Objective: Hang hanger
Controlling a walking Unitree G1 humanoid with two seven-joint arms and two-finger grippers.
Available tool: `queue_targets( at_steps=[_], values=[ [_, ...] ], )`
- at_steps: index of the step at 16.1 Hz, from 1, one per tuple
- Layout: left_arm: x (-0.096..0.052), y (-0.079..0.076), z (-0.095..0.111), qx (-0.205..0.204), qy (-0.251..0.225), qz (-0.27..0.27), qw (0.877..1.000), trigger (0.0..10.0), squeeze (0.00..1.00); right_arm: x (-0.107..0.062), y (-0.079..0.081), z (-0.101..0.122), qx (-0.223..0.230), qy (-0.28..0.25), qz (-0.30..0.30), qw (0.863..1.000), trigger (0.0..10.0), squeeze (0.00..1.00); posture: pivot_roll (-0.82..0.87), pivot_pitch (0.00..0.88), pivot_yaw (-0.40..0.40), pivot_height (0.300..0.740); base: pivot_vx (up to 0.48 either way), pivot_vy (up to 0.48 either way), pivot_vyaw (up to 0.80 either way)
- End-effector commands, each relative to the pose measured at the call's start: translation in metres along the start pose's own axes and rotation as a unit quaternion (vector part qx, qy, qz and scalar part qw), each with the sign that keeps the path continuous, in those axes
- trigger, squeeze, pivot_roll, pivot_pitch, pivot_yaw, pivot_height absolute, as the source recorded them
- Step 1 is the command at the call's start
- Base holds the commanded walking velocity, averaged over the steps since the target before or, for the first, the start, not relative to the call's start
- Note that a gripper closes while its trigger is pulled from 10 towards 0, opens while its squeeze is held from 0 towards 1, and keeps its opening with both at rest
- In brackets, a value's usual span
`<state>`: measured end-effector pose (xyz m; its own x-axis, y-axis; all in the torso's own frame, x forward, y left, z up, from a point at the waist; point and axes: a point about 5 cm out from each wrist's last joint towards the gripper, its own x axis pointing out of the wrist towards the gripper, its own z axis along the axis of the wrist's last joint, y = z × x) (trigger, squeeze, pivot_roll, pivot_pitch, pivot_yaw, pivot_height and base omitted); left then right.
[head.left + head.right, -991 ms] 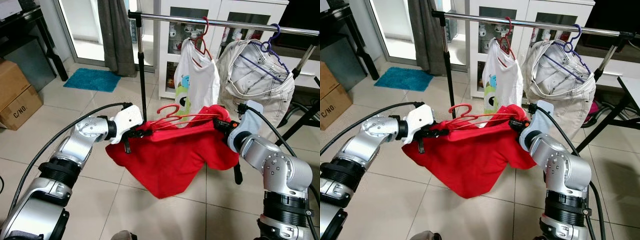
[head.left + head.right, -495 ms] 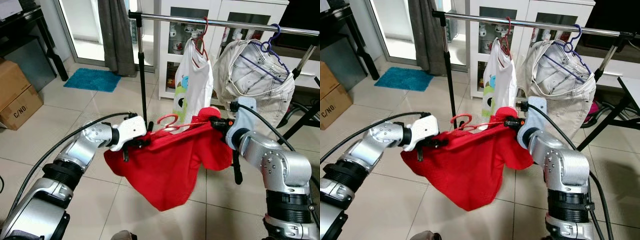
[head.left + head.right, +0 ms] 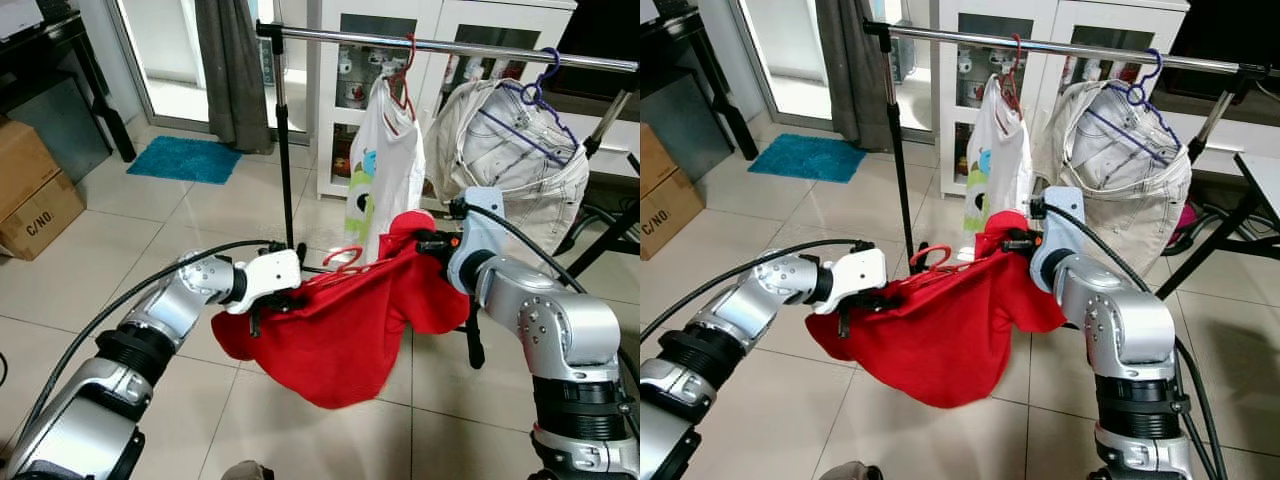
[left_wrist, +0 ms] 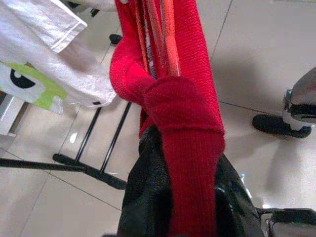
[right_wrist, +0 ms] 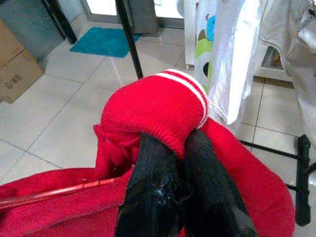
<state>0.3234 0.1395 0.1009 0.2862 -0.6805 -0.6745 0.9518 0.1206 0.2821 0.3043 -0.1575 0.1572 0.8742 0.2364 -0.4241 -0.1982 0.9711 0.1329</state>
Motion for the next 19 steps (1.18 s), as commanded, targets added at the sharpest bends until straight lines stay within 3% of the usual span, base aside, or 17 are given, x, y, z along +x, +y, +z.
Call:
queue_targets(
  at_steps=[1, 2, 3, 4, 9, 12, 14, 17, 18, 19],
  values=[
    [0.001, -0.007, -0.006, 0.004, 0.014, -0.024, 1.000, 0.0, 0.00, -0.007, 0.001, 0.021, -0.025, -0.046, -0.003, 0.999, 2.3, 0.00, -0.12, 0.000, -0.016, 0.740, 0.000, 0.000, 0.00],
    [0.001, -0.012, -0.001, 0.030, -0.005, -0.044, 0.999, 0.0, 0.00, -0.006, 0.012, 0.015, -0.062, -0.022, 0.041, 0.997, 10.0, 0.22, -0.11, 0.000, -0.017, 0.740, 0.000, 0.000, 0.00],
    [0.001, -0.012, 0.001, 0.036, -0.010, -0.046, 0.998, 0.0, 0.00, -0.007, 0.014, 0.013, -0.068, -0.017, 0.050, 0.996, 10.0, 0.22, -0.11, 0.000, -0.017, 0.740, 0.000, 0.000, 0.00],
    [-0.001, -0.012, 0.002, 0.040, -0.012, -0.046, 0.998, 0.0, 0.00, -0.007, 0.015, 0.011, -0.073, -0.013, 0.058, 0.996, 10.0, 1.00, -0.11, 0.000, -0.017, 0.740, 0.000, 0.000, 0.00],
    [-0.009, -0.008, -0.006, 0.030, 0.007, -0.038, 0.999, 0.0, 0.00, -0.015, 0.013, 0.014, -0.095, -0.007, 0.115, 0.989, 10.0, 1.00, -0.12, 0.000, -0.013, 0.740, 0.000, 0.000, 0.00],
    [-0.019, -0.001, -0.009, 0.026, 0.000, -0.027, 0.999, 0.0, 0.00, -0.024, -0.001, 0.021, -0.156, -0.017, 0.144, 0.977, 10.0, 1.00, -0.12, 0.000, -0.006, 0.740, 0.000, 0.000, 0.00],
    [-0.030, 0.001, -0.005, 0.034, -0.032, -0.035, 0.998, 0.0, 0.00, -0.037, -0.014, 0.024, -0.232, -0.030, 0.180, 0.955, 10.0, 1.00, -0.12, 0.000, -0.007, 0.740, 0.000, 0.000, 0.00],
    [-0.036, 0.001, 0.001, 0.043, -0.060, -0.050, 0.996, 0.0, 0.00, -0.047, -0.006, 0.017, -0.296, -0.017, 0.253, 0.921, 10.0, 1.00, -0.12, 0.000, -0.009, 0.740, 0.000, 0.000, 0.00],
    [-0.037, 0.000, 0.003, 0.049, -0.068, -0.057, 0.995, 0.0, 0.00, -0.048, -0.001, 0.012, -0.314, -0.007, 0.279, 0.907, 10.0, 0.95, -0.12, 0.000, -0.012, 0.740, 0.000, 0.000, 0.00],
    [-0.038, 0.000, 0.009, 0.060, -0.082, -0.070, 0.992, 0.0, 0.00, -0.045, 0.012, 0.003, -0.334, 0.007, 0.321, 0.886, 10.0, 0.33, -0.12, 0.000, -0.014, 0.740, 0.000, 0.000, 0.00]
  ],
)
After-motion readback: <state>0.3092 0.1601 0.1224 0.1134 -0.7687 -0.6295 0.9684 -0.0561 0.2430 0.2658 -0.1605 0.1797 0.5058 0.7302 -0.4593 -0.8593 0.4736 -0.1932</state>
